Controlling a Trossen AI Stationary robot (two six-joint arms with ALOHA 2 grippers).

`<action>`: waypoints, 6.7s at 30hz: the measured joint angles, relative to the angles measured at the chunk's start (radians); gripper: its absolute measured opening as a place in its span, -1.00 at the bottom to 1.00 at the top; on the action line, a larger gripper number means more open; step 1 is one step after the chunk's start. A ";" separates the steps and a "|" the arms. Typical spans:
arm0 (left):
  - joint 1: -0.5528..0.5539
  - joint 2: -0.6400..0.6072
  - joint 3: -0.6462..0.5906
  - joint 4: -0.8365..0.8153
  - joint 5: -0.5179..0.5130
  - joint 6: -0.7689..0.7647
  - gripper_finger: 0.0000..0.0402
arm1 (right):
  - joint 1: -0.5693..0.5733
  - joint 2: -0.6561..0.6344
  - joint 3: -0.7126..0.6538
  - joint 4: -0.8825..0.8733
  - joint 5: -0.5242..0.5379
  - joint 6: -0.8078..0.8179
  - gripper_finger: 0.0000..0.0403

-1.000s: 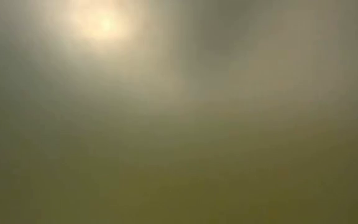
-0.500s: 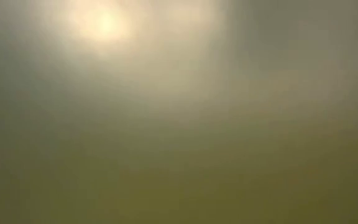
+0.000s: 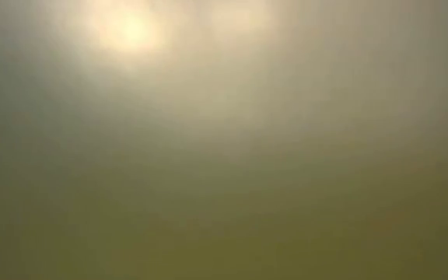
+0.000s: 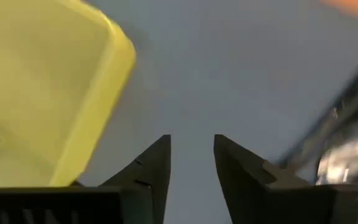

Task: Sort silverware by color (type)
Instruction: Put the light green spoon into the yellow bin, then put the black spoon into the orange bin

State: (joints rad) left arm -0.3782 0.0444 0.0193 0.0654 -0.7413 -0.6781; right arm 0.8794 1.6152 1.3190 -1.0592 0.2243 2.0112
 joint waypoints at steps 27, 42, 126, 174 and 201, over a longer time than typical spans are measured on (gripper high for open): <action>0.000 0.000 0.000 0.000 0.000 0.000 -0.80 | 0.221 0.123 -0.067 0.115 -0.234 0.305 -0.25; 0.000 0.000 0.000 0.000 0.000 0.000 -0.80 | 0.220 0.117 -0.238 0.269 -0.239 0.303 -0.30; 0.000 0.000 0.000 0.000 0.000 0.000 -0.80 | -0.077 0.023 -0.147 0.669 0.773 -1.008 -0.76; 0.000 0.003 0.000 -0.002 0.000 0.000 -0.80 | -0.121 0.186 -0.116 1.102 0.403 -0.996 -0.54; 0.000 0.006 0.000 -0.001 0.000 0.000 -0.80 | -0.608 -0.020 -0.117 0.861 -0.017 -1.251 -0.54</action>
State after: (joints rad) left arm -0.3781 0.0504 0.0193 0.0641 -0.7412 -0.6785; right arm 0.2718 1.5952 1.2022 -0.1985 0.2070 0.7599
